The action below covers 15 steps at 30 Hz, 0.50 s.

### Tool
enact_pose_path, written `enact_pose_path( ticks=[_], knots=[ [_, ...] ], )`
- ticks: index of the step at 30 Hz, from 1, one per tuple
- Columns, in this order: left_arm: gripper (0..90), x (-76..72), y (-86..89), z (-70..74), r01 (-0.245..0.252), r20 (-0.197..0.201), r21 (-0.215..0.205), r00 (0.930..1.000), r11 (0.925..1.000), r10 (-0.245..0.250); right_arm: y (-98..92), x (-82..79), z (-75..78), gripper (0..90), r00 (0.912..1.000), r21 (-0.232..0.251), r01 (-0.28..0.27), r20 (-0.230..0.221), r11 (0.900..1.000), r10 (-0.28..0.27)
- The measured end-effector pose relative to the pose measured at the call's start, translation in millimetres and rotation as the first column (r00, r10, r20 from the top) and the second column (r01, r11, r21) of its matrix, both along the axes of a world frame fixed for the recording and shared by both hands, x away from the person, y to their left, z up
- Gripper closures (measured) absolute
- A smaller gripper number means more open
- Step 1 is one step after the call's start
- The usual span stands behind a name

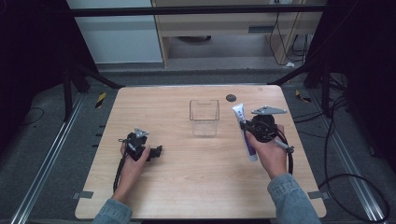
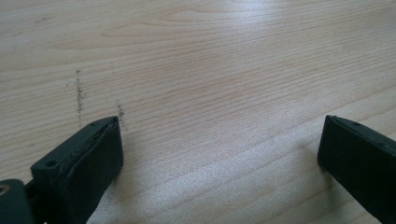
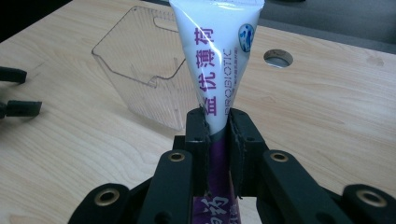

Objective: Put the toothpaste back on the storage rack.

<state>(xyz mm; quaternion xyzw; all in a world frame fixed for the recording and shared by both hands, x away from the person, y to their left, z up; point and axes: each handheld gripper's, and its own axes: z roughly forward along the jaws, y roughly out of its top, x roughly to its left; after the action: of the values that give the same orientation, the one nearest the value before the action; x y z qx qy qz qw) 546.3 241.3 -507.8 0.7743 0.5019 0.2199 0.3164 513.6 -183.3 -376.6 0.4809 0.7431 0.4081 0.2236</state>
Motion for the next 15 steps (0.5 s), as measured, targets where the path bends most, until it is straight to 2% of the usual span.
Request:
enact_pose_path(
  ticks=[15],
  knots=[
    [0.0, 0.0, -0.1, -0.1, 0.000, 0.001, -0.001, 1.0000, 1.0000, 0.000, 2.1, 10.0, 3.0, 79.3, 0.9985, 0.021, 0.034, 0.043, 0.999, -0.035]
  ],
)
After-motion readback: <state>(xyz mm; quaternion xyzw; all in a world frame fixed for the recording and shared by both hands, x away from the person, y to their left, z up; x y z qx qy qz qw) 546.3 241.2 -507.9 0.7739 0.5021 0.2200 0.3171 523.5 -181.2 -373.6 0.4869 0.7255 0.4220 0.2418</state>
